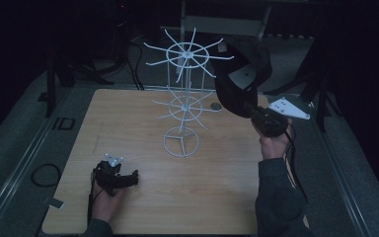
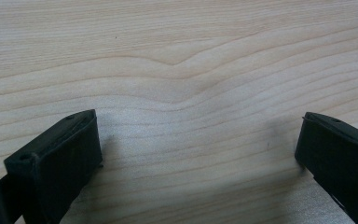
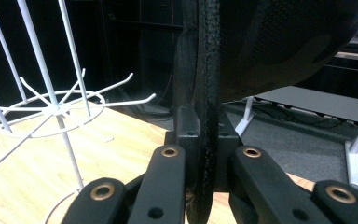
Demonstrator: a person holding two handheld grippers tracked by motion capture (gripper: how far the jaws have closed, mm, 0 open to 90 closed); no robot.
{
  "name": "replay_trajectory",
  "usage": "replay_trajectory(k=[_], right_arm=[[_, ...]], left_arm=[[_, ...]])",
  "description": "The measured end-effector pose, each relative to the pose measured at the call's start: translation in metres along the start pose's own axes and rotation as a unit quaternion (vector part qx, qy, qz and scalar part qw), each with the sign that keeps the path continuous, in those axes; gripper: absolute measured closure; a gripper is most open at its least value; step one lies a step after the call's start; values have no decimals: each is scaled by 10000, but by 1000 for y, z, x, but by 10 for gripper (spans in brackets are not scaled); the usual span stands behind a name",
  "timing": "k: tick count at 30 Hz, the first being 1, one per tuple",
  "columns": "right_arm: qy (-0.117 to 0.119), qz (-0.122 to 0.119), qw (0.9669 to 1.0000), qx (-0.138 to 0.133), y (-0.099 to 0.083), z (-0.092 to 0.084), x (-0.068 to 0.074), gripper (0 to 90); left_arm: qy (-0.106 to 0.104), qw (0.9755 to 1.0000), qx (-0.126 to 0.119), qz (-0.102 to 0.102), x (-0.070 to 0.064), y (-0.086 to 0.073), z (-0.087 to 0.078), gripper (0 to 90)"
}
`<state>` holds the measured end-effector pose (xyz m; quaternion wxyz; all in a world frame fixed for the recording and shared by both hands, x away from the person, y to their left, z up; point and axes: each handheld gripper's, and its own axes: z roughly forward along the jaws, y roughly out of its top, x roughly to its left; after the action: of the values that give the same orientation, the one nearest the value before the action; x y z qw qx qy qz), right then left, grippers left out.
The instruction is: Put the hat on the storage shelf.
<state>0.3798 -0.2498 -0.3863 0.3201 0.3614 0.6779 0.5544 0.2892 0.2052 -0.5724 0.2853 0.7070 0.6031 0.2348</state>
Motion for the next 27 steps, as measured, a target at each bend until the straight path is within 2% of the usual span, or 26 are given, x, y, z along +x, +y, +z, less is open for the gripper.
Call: replay_trajectory(k=[10,27], right_arm=[[-24,-67,10000,-53,2,-1,1,862],[-17,-25,9999,-138,4,-5,0,862]], left_arm=[[-2,10000,0,0,0,0,0,2],[-1,10000,-7,-2,0,0,0,2]])
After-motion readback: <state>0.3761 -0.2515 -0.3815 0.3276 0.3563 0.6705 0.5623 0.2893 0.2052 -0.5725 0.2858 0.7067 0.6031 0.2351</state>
